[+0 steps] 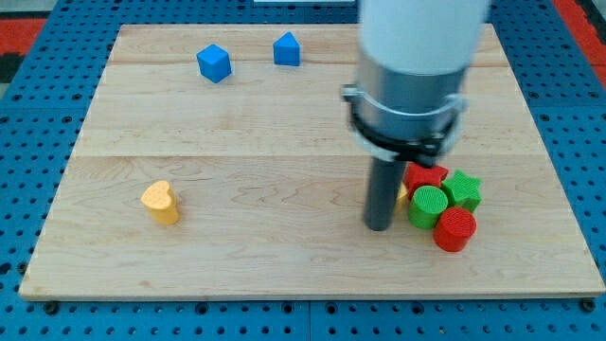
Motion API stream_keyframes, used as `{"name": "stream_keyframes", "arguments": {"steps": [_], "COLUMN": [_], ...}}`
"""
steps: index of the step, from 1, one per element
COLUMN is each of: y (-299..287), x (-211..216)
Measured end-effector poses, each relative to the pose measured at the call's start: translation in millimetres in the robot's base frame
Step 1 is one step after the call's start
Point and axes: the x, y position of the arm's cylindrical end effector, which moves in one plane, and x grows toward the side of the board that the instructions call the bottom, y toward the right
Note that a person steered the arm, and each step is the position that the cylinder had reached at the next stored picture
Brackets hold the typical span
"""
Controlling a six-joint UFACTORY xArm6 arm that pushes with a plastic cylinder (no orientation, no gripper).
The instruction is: Move the yellow heart into a group of blocks
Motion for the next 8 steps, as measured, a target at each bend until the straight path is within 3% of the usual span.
{"name": "stream_keyframes", "arguments": {"steps": [1,2,3,4,5,7,8], "y": [-23.4,-109.8,-210.3,-311.9,-335.2,-90.2,-62.7], "x": [28.4,73.3,69.8,1.0,-37.0,-20.7,-9.9]}}
